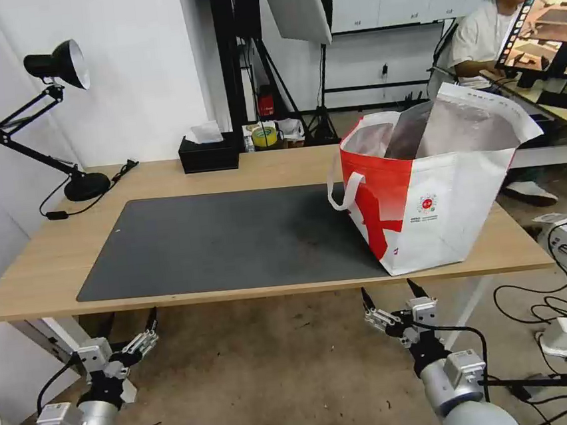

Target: Pick up the trash from the table and place it into the takeout bag.

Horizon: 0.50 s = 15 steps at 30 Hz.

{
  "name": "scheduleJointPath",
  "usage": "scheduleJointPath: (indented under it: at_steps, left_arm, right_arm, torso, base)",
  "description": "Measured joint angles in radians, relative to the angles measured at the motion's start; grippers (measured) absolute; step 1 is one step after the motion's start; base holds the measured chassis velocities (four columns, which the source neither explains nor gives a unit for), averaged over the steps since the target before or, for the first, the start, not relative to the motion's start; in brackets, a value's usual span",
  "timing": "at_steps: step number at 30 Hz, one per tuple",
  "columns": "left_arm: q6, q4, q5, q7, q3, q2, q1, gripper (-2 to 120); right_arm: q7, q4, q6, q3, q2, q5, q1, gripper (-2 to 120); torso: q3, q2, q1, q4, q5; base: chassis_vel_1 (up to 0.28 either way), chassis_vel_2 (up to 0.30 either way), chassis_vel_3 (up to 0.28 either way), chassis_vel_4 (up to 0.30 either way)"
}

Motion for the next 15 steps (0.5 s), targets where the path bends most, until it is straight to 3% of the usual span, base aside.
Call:
scheduleJointPath:
  at_steps: [15]
  left_arm:
    - [0.000, 0.000, 0.000, 0.000, 0.000, 0.000, 0.000, 100]
  right_arm:
    - [0.000, 0.000, 0.000, 0.000, 0.000, 0.000, 0.000, 100]
  torso:
    - [0.000, 0.000, 0.000, 0.0000, 0.0000]
  base:
    - [0.000, 0.000, 0.000, 0.000]
